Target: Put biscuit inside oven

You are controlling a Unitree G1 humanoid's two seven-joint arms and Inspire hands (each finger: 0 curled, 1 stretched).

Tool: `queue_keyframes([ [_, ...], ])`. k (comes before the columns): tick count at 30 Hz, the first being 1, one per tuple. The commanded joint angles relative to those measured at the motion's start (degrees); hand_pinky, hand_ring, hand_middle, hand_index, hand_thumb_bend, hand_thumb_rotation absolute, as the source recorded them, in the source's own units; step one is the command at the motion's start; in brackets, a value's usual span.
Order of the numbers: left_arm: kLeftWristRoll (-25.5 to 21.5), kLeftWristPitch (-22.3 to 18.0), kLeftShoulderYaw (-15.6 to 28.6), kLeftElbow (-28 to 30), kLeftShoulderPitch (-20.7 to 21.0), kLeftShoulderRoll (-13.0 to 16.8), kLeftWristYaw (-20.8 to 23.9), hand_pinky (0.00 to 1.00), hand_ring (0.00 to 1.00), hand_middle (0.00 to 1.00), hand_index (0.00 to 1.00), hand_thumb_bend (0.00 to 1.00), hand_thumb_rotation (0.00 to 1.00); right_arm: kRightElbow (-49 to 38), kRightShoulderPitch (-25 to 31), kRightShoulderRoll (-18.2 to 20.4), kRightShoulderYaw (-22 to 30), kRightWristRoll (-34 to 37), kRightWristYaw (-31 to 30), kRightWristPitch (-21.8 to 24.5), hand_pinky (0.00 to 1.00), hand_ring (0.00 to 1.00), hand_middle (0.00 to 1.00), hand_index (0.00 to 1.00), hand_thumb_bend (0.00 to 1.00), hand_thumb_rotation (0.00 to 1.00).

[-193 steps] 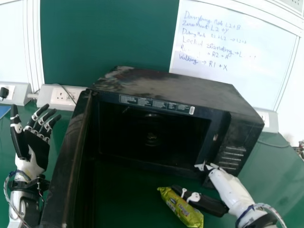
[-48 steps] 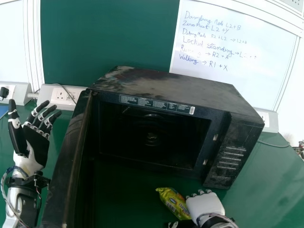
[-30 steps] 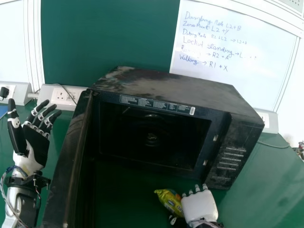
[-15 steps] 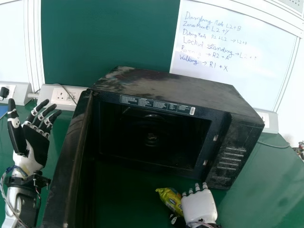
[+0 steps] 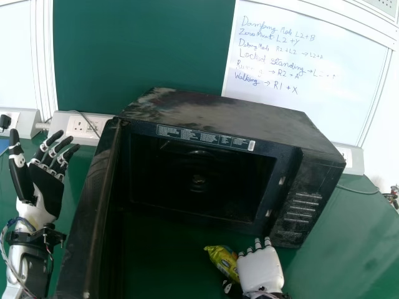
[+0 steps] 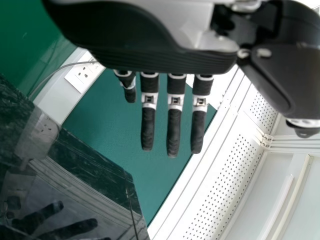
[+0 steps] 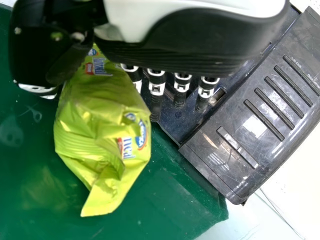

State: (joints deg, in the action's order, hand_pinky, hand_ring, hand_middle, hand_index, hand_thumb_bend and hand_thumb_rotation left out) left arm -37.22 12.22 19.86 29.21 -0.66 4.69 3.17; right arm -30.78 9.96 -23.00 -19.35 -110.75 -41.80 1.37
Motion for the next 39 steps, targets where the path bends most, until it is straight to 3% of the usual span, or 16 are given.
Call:
queue_keyframes([
  [1, -0.4, 0.6, -0.2, 1.0, 0.6, 0.0, 0.5, 0.66, 0.63, 0.63, 0.64, 0.84, 0.49, 2.0, 0.3, -1.0, -0.2, 0.3, -2.0, -1.2, 1.0, 0.91, 0.9, 0.85, 0.75, 0.39],
  [6, -0.3, 0.7, -0.5, 1.1, 0.6, -0.2, 0.7, 0.64, 0.62, 0.62, 0.63, 0.84, 0.48, 2.5, 0.2, -0.5, 0.6, 4.2, 0.5, -0.8, 0.98, 0.87, 0.86, 0.75, 0.76, 0.33],
  [8, -0.2, 0.9, -0.5, 1.4, 0.6, -0.2, 1.0, 0.65, 0.62, 0.62, 0.63, 0.83, 0.48, 3.2, 0.3, 0.8, 2.1, 10.0, 3.3, 0.2, 0.94, 0.83, 0.8, 0.54, 0.57, 0.18],
  [10, -0.3, 1.0, -0.5, 1.6, 0.5, -0.3, 1.2, 0.64, 0.62, 0.62, 0.63, 0.83, 0.48, 3.5, -0.2, 0.5, 2.6, 12.7, 3.9, 0.2, 0.92, 0.82, 0.77, 0.5, 0.54, 0.15],
  [18, 0.3, 0.9, -0.6, 1.5, 0.6, 0.0, 0.9, 0.66, 0.63, 0.63, 0.63, 0.84, 0.49, 4.3, -1.4, -1.4, 2.5, 15.3, 3.9, -0.1, 0.92, 0.75, 0.65, 0.48, 0.53, 0.14],
  [26, -0.3, 1.3, -0.3, 1.5, 0.8, -0.2, 1.3, 0.66, 0.63, 0.62, 0.62, 0.84, 0.47, 4.4, -1.5, -1.2, 2.1, 15.2, 3.6, 0.9, 0.92, 0.77, 0.68, 0.48, 0.53, 0.14],
  [39, 0.0, 0.9, -0.4, 1.4, 0.5, -0.2, 0.9, 0.66, 0.64, 0.63, 0.64, 0.84, 0.49, 4.5, -1.8, -0.5, 2.7, 18.7, 6.7, 2.3, 0.87, 0.74, 0.66, 0.49, 0.52, 0.13],
])
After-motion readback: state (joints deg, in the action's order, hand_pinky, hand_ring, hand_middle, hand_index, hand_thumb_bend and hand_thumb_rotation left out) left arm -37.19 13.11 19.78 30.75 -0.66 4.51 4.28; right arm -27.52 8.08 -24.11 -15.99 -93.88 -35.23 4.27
